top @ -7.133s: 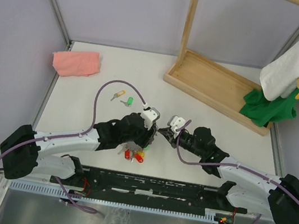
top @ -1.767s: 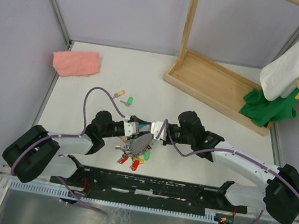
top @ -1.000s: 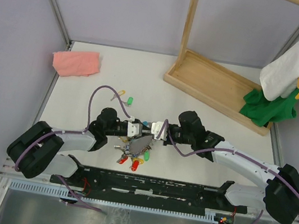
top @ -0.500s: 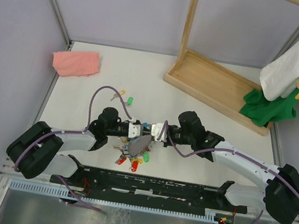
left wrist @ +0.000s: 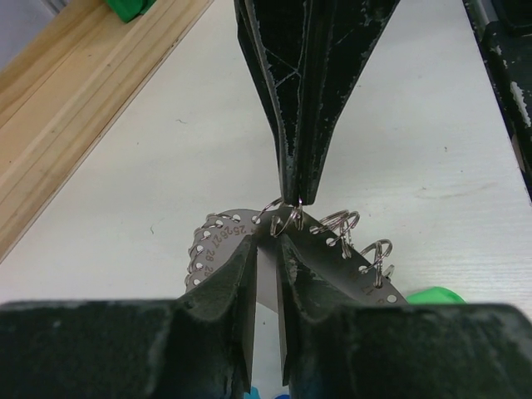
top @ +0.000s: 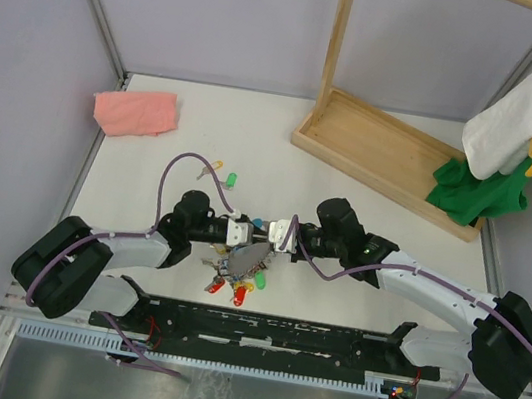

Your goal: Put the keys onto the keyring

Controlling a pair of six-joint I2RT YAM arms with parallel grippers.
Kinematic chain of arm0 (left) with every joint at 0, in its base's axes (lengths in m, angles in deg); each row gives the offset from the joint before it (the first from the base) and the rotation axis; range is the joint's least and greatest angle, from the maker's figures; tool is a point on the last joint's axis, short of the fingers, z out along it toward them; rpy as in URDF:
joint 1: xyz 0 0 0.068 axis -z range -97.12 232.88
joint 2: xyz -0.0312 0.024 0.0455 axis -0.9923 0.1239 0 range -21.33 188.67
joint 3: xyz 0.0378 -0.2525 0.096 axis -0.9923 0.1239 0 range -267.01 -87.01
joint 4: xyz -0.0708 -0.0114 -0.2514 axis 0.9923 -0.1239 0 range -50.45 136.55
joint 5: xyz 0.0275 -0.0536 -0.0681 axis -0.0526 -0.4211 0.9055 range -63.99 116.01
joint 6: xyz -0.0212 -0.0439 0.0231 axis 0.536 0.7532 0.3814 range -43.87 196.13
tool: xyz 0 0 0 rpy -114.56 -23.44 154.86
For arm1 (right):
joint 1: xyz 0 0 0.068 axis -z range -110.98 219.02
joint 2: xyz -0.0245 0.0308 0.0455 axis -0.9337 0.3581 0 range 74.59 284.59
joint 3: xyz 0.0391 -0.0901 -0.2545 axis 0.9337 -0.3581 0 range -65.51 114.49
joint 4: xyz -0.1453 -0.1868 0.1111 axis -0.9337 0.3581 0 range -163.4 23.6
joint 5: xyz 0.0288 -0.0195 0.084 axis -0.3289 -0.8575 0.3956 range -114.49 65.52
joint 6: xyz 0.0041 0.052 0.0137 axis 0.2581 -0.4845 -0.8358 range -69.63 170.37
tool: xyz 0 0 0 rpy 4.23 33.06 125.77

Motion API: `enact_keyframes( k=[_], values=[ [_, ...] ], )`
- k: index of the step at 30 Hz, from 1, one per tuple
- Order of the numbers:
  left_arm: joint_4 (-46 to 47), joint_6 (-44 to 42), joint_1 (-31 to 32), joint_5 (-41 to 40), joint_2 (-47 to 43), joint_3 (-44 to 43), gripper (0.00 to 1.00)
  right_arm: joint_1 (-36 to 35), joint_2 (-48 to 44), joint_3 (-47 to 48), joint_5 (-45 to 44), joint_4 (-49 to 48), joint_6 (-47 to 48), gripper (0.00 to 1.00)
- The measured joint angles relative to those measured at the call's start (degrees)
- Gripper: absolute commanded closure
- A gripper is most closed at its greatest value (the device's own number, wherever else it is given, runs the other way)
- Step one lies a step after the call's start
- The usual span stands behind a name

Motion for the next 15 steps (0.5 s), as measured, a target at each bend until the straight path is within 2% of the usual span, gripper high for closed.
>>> enact_keyframes(
  k=[9, 15],
  values=[
    [0.02, 0.00, 0.11, 2.29, -0.02, -0.04, 0.78, 0.00, 0.04, 0.00, -0.17, -0.11, 0.00, 0.99],
    [-0.20, 0.04, 0.13, 2.67, -0.02, -0.20, 0.97, 0.00, 0.26, 0.00, -0.09, -0.28, -0.20, 0.99]
  ],
)
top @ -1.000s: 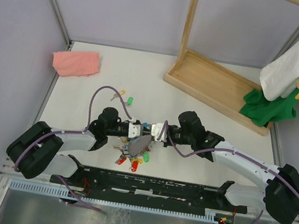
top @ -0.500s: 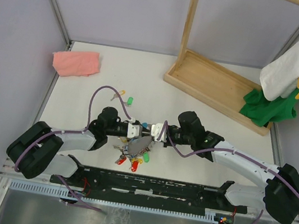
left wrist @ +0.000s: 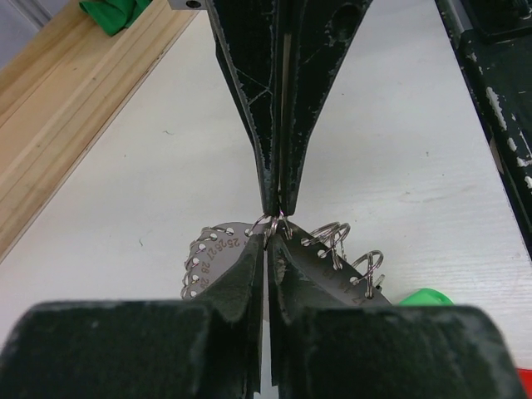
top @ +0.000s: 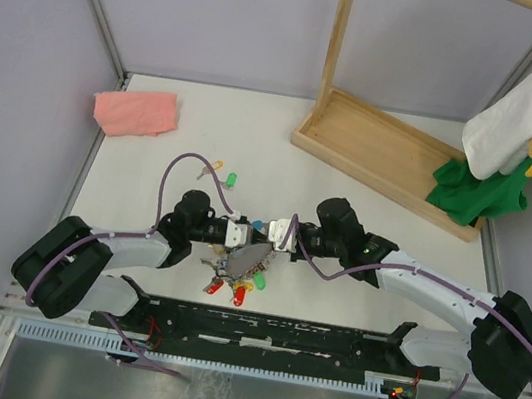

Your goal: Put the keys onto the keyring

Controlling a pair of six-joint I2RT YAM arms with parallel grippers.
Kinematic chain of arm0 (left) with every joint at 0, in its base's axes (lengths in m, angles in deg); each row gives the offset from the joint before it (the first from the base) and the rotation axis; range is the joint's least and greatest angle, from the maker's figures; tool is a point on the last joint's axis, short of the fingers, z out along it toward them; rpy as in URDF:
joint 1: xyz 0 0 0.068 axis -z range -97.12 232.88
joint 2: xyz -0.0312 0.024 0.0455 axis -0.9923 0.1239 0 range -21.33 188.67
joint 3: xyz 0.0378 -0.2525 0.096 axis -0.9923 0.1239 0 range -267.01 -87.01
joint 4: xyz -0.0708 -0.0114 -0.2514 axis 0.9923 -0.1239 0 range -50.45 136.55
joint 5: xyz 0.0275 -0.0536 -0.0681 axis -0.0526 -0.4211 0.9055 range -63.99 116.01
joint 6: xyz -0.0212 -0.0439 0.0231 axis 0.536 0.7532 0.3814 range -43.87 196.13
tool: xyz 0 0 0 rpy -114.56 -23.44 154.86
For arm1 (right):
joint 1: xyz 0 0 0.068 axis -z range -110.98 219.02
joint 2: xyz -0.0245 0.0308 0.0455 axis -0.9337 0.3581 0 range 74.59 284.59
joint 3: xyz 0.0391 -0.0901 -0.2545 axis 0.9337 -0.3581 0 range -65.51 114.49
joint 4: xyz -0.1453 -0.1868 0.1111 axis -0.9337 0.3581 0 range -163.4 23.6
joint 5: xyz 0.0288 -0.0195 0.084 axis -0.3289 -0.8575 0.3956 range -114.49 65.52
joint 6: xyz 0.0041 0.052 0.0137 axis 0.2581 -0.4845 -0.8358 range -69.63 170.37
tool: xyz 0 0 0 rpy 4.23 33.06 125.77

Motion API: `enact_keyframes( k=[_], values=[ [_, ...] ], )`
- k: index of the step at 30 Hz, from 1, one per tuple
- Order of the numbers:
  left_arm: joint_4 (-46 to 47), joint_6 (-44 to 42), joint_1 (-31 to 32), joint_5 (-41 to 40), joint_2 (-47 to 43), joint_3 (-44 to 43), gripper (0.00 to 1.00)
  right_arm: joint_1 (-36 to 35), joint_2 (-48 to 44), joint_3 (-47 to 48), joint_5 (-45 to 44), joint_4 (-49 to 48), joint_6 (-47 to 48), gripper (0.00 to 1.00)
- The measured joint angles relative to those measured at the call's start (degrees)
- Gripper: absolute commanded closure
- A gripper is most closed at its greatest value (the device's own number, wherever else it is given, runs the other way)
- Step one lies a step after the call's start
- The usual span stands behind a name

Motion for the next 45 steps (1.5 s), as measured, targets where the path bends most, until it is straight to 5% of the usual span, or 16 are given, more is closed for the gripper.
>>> enact_keyframes(
  k=[40, 45],
  values=[
    [2.64, 32.35, -1.81, -11.54, -4.15, 0.68, 0.97, -0.42, -5.07, -8.44, -9.90, -15.89, -6.47, 0.99],
    [3.28, 36.94, -1.88, -14.32, -3.74, 0.70, 0.75, -0.42, -5.07, -8.44, -9.99, -16.31, -6.43, 0.99]
  ],
)
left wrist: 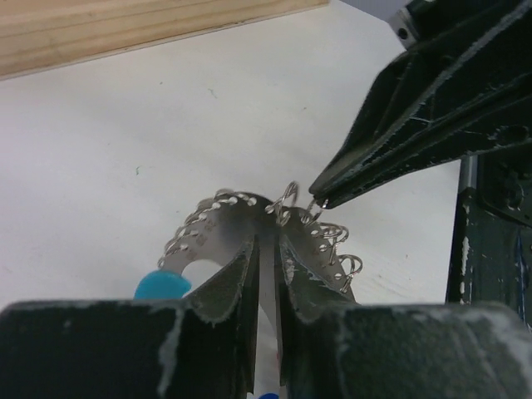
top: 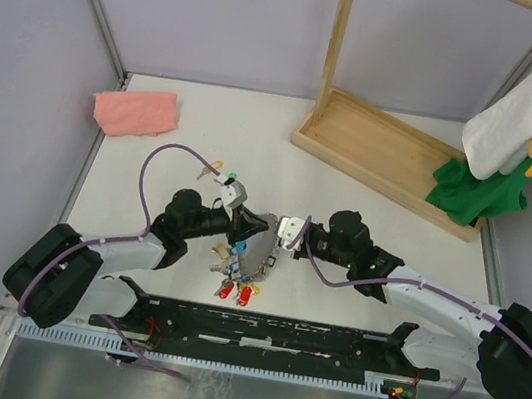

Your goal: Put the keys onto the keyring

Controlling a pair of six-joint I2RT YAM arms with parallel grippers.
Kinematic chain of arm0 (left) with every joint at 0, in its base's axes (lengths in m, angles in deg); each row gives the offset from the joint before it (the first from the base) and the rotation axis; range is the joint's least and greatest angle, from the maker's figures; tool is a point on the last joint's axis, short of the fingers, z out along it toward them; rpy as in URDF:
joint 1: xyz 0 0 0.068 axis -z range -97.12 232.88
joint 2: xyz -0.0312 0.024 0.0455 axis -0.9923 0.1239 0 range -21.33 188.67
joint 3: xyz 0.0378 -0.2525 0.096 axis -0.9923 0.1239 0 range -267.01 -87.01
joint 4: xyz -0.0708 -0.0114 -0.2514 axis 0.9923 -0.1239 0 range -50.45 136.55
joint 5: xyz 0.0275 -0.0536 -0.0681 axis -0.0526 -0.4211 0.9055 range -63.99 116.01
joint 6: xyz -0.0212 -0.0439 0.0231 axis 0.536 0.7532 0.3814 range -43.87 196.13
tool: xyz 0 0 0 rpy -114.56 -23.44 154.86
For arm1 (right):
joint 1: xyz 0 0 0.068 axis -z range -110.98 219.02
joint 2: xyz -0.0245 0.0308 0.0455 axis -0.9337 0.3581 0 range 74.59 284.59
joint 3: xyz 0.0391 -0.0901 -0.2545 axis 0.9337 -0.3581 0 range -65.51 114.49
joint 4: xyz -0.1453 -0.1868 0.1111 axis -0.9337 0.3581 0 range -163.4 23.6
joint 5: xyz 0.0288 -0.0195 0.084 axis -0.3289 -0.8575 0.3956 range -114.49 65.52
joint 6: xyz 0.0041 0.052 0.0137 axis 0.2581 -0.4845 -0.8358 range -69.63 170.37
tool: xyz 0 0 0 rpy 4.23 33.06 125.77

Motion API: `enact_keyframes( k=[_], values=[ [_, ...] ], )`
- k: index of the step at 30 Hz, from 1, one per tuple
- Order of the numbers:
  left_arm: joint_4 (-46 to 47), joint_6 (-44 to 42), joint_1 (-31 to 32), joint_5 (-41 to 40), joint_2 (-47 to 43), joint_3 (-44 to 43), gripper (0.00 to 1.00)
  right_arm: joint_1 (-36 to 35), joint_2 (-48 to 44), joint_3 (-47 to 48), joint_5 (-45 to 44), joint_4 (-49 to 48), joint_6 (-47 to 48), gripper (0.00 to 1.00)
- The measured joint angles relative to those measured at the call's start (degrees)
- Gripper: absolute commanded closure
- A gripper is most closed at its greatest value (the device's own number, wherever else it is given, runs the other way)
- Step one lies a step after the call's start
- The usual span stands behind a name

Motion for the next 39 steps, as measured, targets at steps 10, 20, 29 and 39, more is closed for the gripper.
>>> enact_keyframes(
  k=[10, 20, 29, 39],
  values=[
    [-0.07, 2.08, -0.22, -9.99, -0.11, 1.18, 0.50, 0.11, 0.09, 0.04, 0.24, -0.02, 0.70, 0.99],
    [7.30, -2.91, -0.22, -8.57, -1.99, 6.01, 0.42, 0.98, 1.57, 2.12, 2.01, 0.90, 1.77, 0.99],
    [16.96, -11.17, -0.22, 2.95, 0.72, 6.36, 0.51, 1.99, 1.57, 3.02, 4.68, 2.01, 2.21, 0.99],
    [18.69, -13.38, -0.22, 7.50, 4.70, 3.91, 0.61, 2.01, 1.57, 3.28, 6.12, 2.64, 2.64, 0.99]
  ],
)
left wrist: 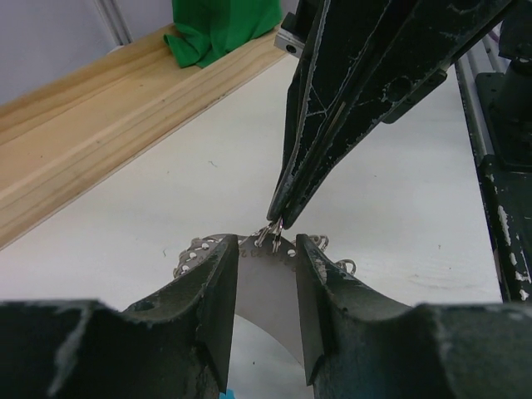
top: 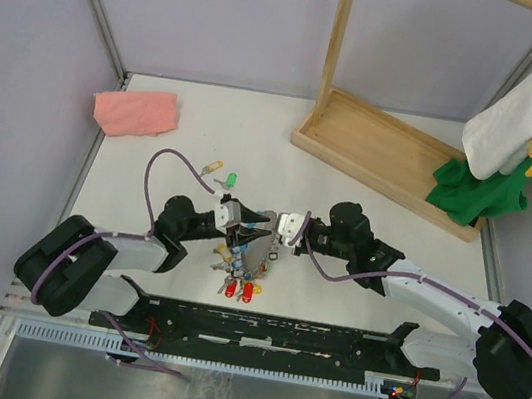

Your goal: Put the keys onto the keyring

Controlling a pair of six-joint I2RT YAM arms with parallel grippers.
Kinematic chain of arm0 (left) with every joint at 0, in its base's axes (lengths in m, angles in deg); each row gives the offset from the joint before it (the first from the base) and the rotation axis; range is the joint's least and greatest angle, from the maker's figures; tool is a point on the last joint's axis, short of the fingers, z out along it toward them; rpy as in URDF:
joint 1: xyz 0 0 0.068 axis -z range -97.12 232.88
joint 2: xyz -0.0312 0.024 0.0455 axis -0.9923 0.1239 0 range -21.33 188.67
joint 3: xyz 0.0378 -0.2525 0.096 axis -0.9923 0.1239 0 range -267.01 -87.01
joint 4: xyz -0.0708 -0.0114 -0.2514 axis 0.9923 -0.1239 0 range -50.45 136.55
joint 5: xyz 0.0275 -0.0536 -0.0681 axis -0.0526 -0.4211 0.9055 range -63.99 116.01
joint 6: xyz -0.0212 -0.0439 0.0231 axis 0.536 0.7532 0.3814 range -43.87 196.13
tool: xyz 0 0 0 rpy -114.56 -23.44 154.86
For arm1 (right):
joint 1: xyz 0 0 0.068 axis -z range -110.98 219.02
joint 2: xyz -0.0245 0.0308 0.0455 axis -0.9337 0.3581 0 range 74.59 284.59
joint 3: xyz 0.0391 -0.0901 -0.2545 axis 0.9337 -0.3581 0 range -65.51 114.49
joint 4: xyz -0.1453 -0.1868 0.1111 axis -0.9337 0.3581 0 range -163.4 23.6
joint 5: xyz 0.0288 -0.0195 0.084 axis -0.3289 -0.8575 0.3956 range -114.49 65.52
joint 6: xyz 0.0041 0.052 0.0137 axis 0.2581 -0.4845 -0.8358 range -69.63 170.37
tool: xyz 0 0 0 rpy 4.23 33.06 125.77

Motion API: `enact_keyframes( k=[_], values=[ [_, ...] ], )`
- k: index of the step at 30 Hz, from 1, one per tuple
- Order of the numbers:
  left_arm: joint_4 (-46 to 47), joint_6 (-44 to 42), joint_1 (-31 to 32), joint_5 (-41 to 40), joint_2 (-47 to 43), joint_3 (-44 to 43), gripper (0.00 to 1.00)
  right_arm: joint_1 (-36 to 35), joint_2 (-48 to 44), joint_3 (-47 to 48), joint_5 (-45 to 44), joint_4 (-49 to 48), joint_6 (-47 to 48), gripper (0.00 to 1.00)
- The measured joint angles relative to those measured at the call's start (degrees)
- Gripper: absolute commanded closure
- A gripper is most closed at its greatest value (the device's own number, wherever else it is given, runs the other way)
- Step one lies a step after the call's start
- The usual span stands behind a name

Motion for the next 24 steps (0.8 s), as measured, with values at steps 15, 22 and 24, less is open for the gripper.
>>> enact_keyframes(
  k=[15, 22, 24],
  values=[
    [0.04, -0.11, 0.00, 2.05, 1.95, -1.84, 0.70, 0.04, 0.00, 0.42, 1.29, 0.15, -0.09, 0.99],
    [-1.31, -0.74, 0.00, 3.21, 2.05, -2.54, 0.72, 0.20, 0.00, 0.42, 1.62, 0.15, -0.46, 0.99],
    [-1.70, -0.98, 0.00, 3.34, 2.05, -2.62, 0.72, 0.26, 0.00, 0.42, 1.81, 0.13, -0.55, 0.99]
  ],
)
